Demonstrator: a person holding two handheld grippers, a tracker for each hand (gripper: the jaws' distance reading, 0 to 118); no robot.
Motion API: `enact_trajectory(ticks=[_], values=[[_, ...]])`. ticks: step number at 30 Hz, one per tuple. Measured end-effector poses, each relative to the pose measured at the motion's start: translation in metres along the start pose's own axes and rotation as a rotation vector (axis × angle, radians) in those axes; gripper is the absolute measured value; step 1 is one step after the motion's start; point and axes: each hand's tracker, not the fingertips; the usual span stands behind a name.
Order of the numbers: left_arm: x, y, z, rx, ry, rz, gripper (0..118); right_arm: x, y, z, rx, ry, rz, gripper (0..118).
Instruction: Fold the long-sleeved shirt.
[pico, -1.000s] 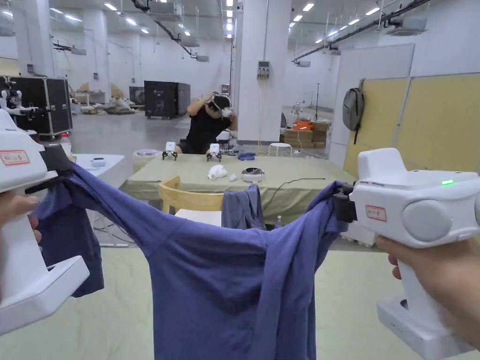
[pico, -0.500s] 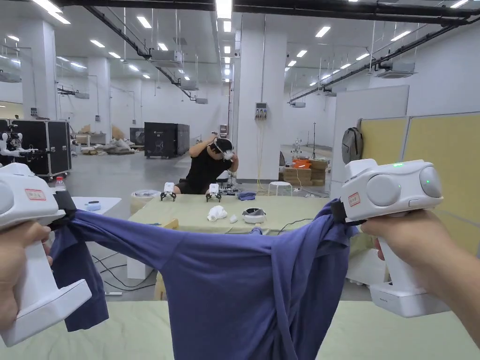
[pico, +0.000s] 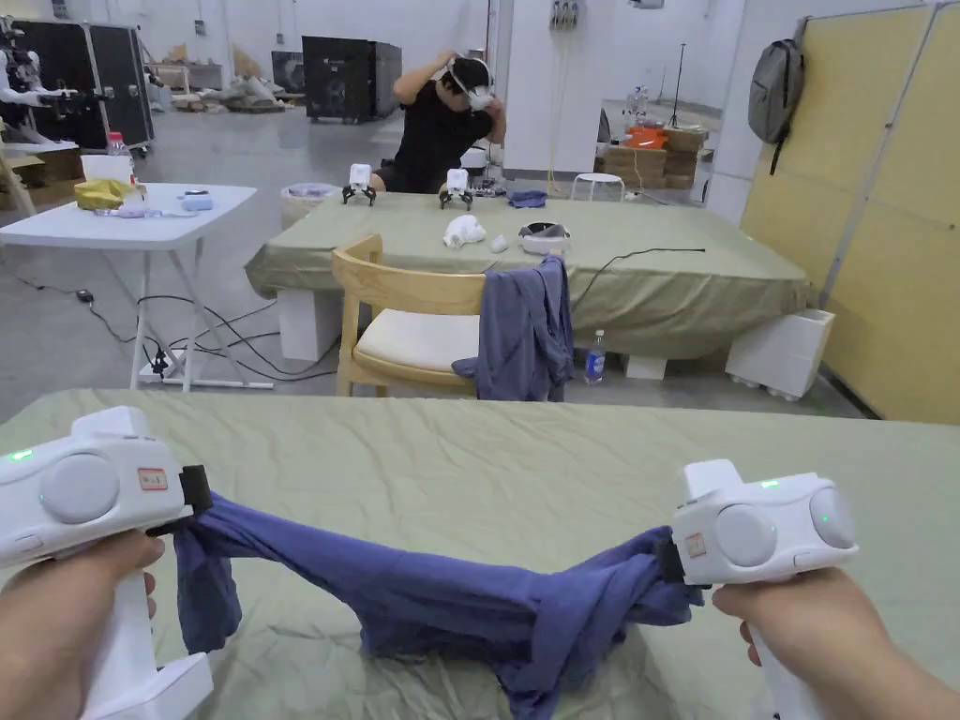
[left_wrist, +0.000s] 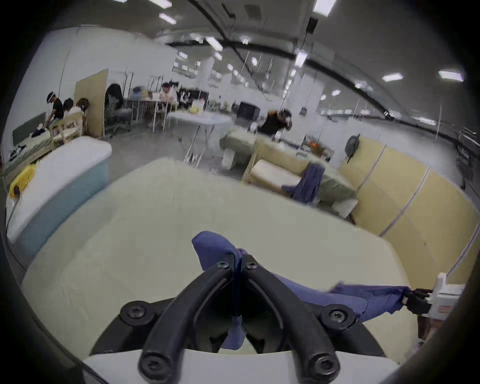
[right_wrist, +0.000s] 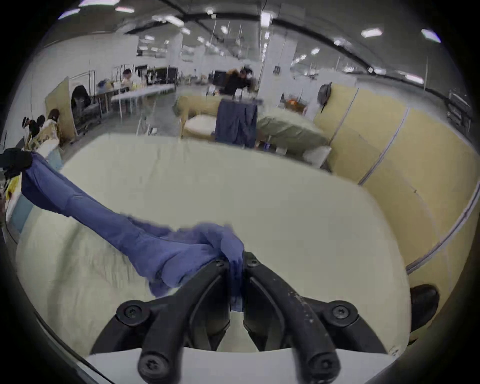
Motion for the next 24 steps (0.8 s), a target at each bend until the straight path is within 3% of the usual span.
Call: enact_trajectory(ticks=[8,16,24], values=[[-0.065,-0.106,0.012,-0.166,0.056,-0.035,2,-0.009,-0.111,-0.011,-0.089,0.047,0.034,11],[-0.101,-0.166,0.111,-0.234,0.029,-0.023,2,-0.01,-0.189,0.066,-0.089,0.114,0.031,11],[-0.124,-0.21,0.193,-0.299,0.022,-0.025,2,-0.018,-0.275,0.14,-0.156,0.156,0.099,11]])
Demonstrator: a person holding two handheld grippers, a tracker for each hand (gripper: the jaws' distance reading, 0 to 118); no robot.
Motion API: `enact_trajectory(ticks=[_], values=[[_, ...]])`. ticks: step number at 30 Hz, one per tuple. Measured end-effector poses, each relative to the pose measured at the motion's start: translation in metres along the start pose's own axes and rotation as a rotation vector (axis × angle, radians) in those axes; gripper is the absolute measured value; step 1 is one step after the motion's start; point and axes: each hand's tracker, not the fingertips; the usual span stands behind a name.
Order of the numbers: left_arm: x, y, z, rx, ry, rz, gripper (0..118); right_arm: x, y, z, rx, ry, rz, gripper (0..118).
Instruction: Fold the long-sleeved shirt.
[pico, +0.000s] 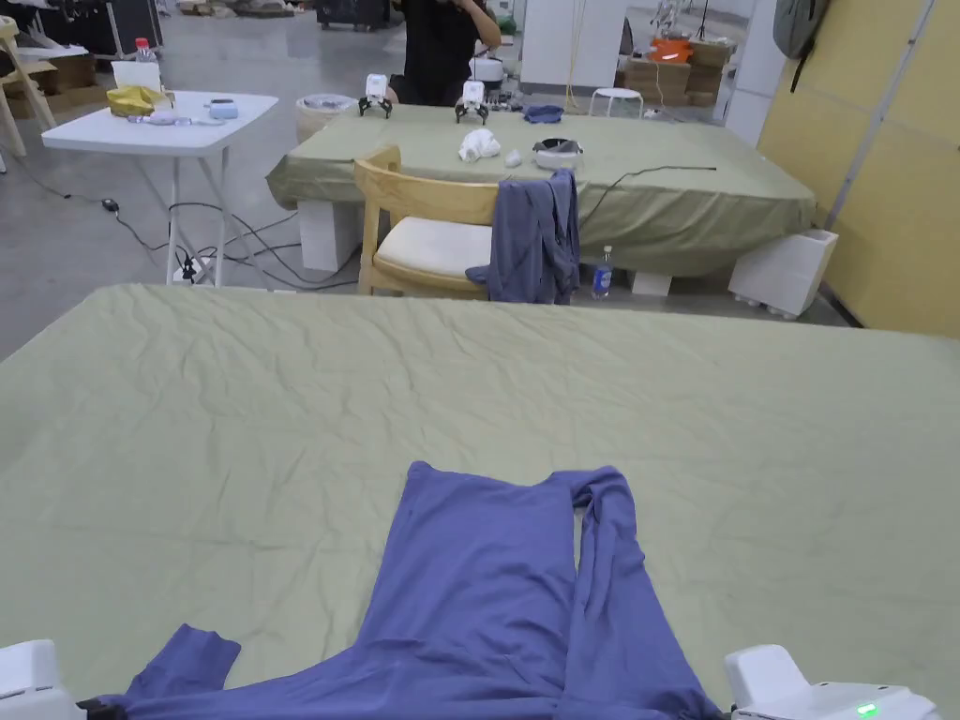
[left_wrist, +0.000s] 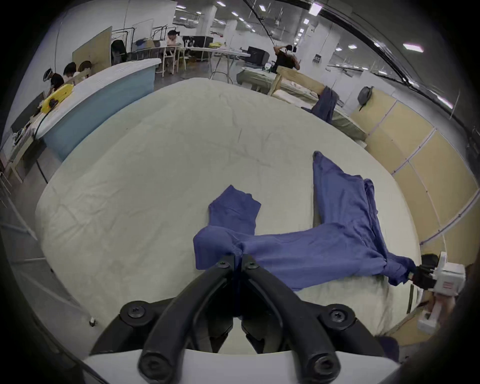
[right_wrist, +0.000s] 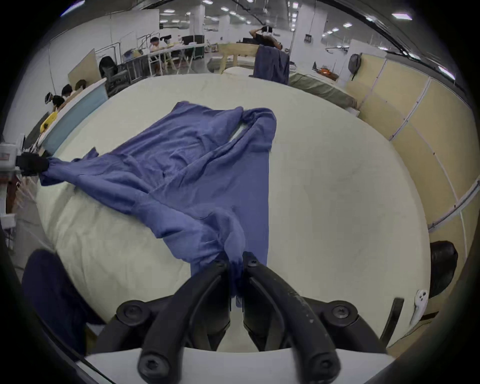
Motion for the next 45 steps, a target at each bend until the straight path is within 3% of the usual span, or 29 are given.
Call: enact_trajectory(ticks=[8,15,16,17,18,19,20,21,22,27,28,29,30,31,32,34,38,43,45], values=[[-0.006,-0.069,0.029,-0.112,-0.001,-0.057,2,-0.012,-0.069,0.022,-0.104,0.016,0.054,11],[-0.007,-0.091,0.034,-0.161,-0.02,-0.014,3,-0.01,-0.089,0.023,-0.137,0.044,-0.022,11],[-0.006,-0.091,0.036,-0.155,-0.048,-0.004,7,-0.009,-0.09,0.025,-0.128,0.064,-0.034,15],[-0.005,-0.09,0.04,-0.14,-0.083,-0.006,23,-0.007,-0.091,0.027,-0.122,0.067,-0.032,28],[-0.002,-0.089,0.045,-0.113,-0.09,-0.027,56,-0.008,-0.091,0.031,-0.095,0.023,-0.023,57],[0.0,-0.088,0.049,-0.072,-0.069,-0.054,108,-0.008,-0.092,0.036,-0.053,-0.034,-0.011,104],[0.004,-0.087,0.055,-0.02,-0.05,-0.072,118,-0.007,-0.092,0.044,-0.002,-0.085,-0.012,118],[0.007,-0.085,0.068,0.064,-0.098,-0.067,114,-0.006,-0.092,0.058,0.101,-0.045,-0.032,117],[0.01,-0.083,0.074,0.095,-0.06,-0.097,111,-0.003,-0.088,0.067,0.105,-0.065,-0.056,112],[0.037,-0.079,0.091,0.098,-0.032,-0.193,112,0.005,-0.081,0.11,0.238,-0.022,-0.252,116],[0.043,-0.08,0.093,0.094,-0.039,-0.206,112,0.005,-0.08,0.118,0.257,-0.013,-0.288,113],[0.049,-0.081,0.096,0.077,-0.054,-0.225,107,0.002,-0.079,0.123,0.279,0.013,-0.318,102],[0.054,-0.081,0.099,0.048,-0.07,-0.239,89,0.001,-0.08,0.129,0.304,0.039,-0.35,79],[0.059,-0.081,0.098,0.04,-0.082,-0.237,37,-0.001,-0.081,0.135,0.323,0.062,-0.369,23],[0.066,-0.08,0.096,0.033,-0.099,-0.246,1,-0.004,-0.081,0.139,0.32,0.065,-0.379,3],[0.081,-0.079,0.088,-0.005,-0.127,-0.278,1,-0.015,-0.081,0.148,0.283,0.003,-0.413,3],[0.099,-0.055,0.026,-0.037,-0.162,-0.372,1,-0.026,-0.079,0.149,0.323,0.122,-0.387,3],[0.14,0.032,-0.052,-0.028,-0.18,-0.336,1,-0.027,-0.069,0.127,0.261,0.136,-0.349,3],[0.166,0.07,-0.101,-0.04,-0.217,-0.329,9,-0.025,-0.065,0.117,0.245,0.141,-0.355,3]])
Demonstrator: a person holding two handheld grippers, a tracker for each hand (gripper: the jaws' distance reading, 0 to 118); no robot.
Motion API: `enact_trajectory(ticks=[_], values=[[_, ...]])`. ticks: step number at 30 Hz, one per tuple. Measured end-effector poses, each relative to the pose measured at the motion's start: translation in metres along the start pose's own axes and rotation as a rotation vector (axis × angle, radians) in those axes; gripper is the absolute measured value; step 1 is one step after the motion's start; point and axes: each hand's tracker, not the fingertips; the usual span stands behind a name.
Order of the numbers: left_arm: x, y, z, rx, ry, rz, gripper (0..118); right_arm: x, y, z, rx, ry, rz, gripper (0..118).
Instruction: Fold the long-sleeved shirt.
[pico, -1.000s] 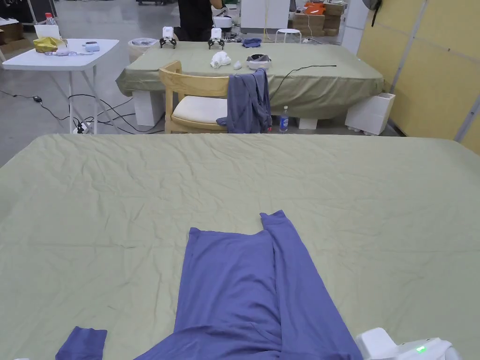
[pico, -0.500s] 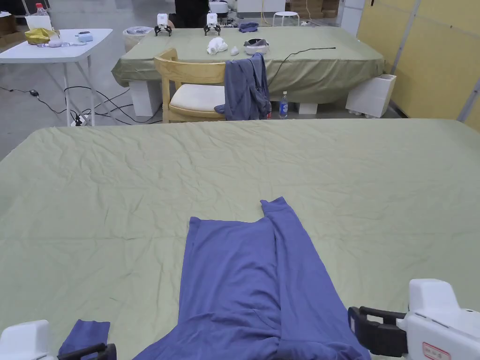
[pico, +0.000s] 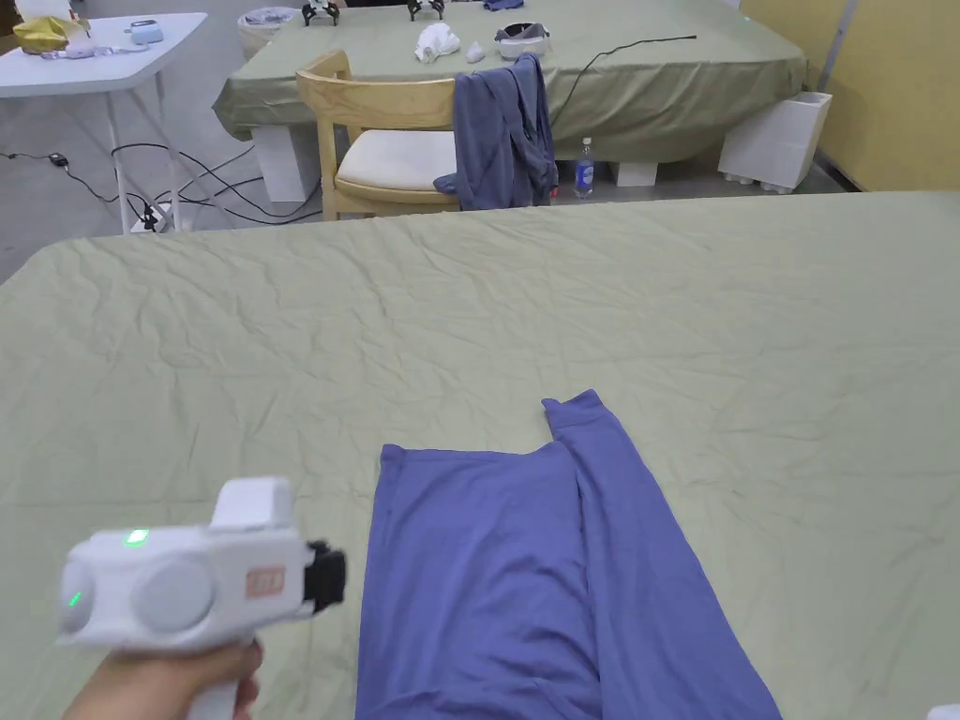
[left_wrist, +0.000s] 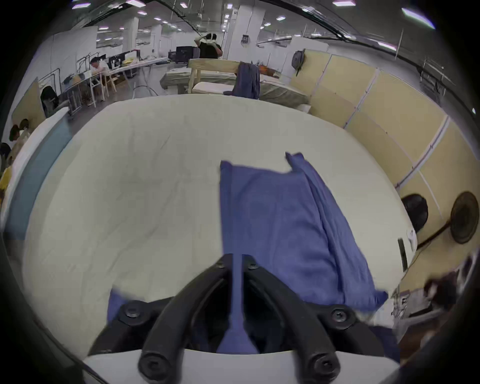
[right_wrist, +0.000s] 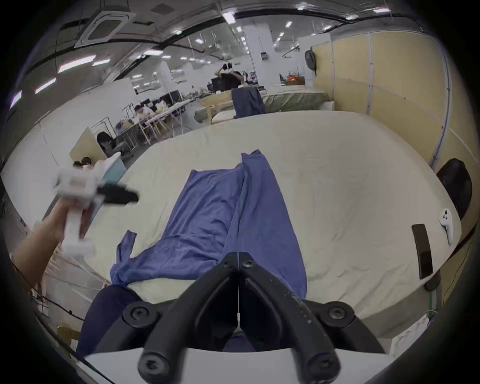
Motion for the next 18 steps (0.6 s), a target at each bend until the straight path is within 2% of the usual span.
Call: enact_trajectory(ticks=[1,3,4,6,8,11,13,14,15,16,18], values=[[0.0,0.021,-0.029,-0.003,-0.017,0.003,33,0.002,0.001,-0.006,-0.01,-0.001,-0.01,3],[0.023,0.049,-0.067,0.034,-0.005,-0.039,103,0.008,0.002,-0.016,-0.031,-0.001,-0.041,3],[0.027,0.058,-0.092,0.046,0.021,-0.053,118,0.013,0.002,-0.021,-0.038,0.003,-0.06,3],[0.025,0.074,-0.131,0.086,0.135,-0.108,106,0.02,0.003,-0.032,-0.058,-0.007,-0.086,3],[0.03,0.076,-0.162,0.01,0.245,-0.174,106,0.026,0.003,-0.039,-0.072,-0.025,-0.097,3],[0.032,0.06,-0.19,-0.134,0.246,-0.213,102,0.034,0.004,-0.051,-0.099,-0.041,-0.107,3],[0.037,0.052,-0.184,-0.126,0.219,-0.217,89,0.04,0.007,-0.058,-0.122,-0.059,-0.106,3],[0.015,0.068,-0.194,-0.119,0.189,-0.213,74,0.043,0.009,-0.062,-0.127,-0.073,-0.105,3],[0.018,0.068,-0.188,-0.095,0.172,-0.247,42,0.046,0.011,-0.065,-0.131,-0.087,-0.1,3],[0.025,0.068,-0.18,-0.07,0.149,-0.294,0,0.05,0.014,-0.07,-0.137,-0.108,-0.094,3],[0.04,0.061,-0.172,-0.06,0.106,-0.399,0,0.059,0.021,-0.083,-0.166,-0.168,-0.085,4]])
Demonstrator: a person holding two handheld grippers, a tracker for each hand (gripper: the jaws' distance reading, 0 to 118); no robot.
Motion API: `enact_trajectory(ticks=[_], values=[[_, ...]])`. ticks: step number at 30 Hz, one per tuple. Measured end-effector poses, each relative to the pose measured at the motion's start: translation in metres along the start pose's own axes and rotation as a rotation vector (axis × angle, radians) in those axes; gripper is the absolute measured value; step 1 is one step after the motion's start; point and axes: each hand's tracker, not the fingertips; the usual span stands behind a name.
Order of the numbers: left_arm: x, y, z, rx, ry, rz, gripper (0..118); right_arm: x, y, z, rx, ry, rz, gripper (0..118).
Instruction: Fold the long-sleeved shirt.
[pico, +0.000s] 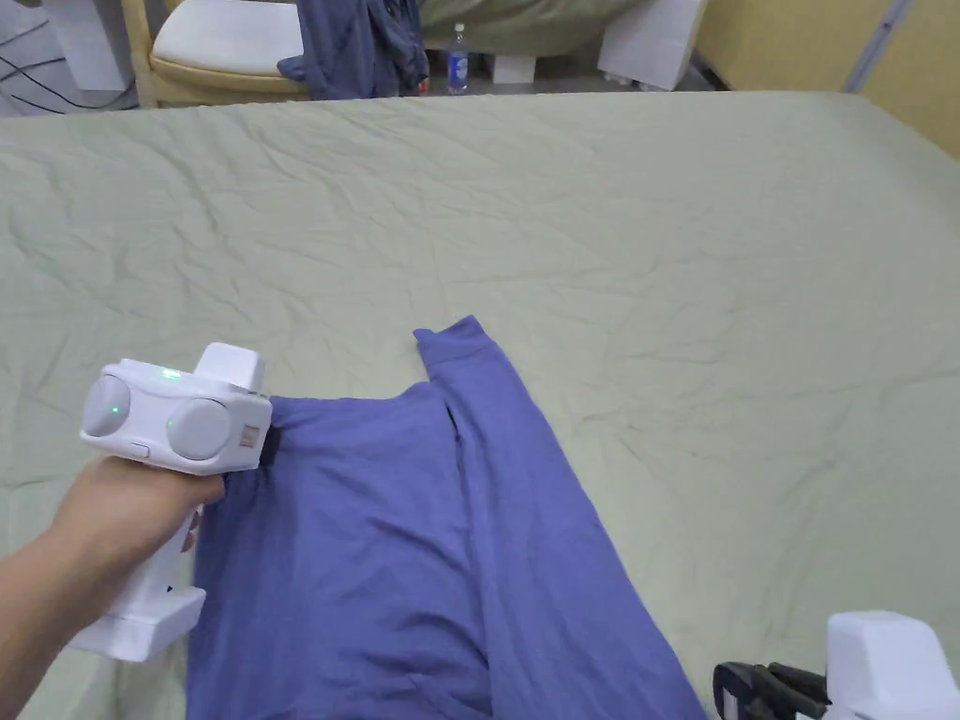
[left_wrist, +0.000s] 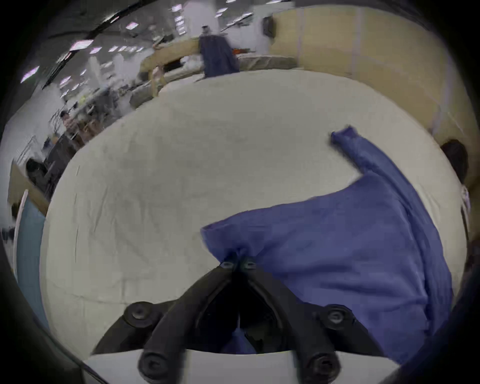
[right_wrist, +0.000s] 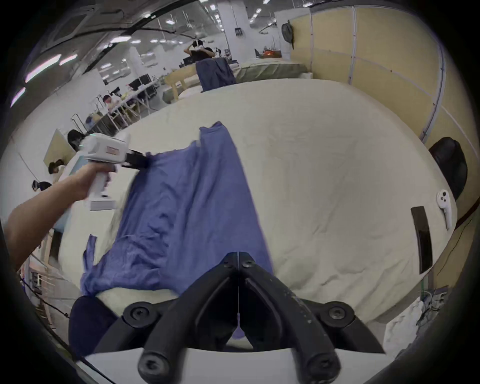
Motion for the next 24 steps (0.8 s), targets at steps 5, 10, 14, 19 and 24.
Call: enact_trajectory(ticks=[5,10,14,19,24], values=[[0.003,0.004,0.025,0.045,-0.068,0.04,0,0.02,0.02,-0.049,-0.048,0.094,-0.041,114],[-0.016,0.005,0.05,0.078,-0.092,0.152,0,0.008,0.026,-0.095,-0.193,-0.025,0.17,113],[-0.027,-0.001,0.074,0.092,-0.067,0.183,0,-0.007,0.015,-0.114,-0.348,-0.094,0.233,23],[-0.04,-0.02,0.113,0.101,-0.083,0.31,0,-0.019,0.002,-0.083,-0.252,-0.018,0.273,6],[-0.042,-0.051,0.193,0.173,-0.118,0.406,0,-0.026,-0.004,0.012,0.086,0.064,0.244,6]])
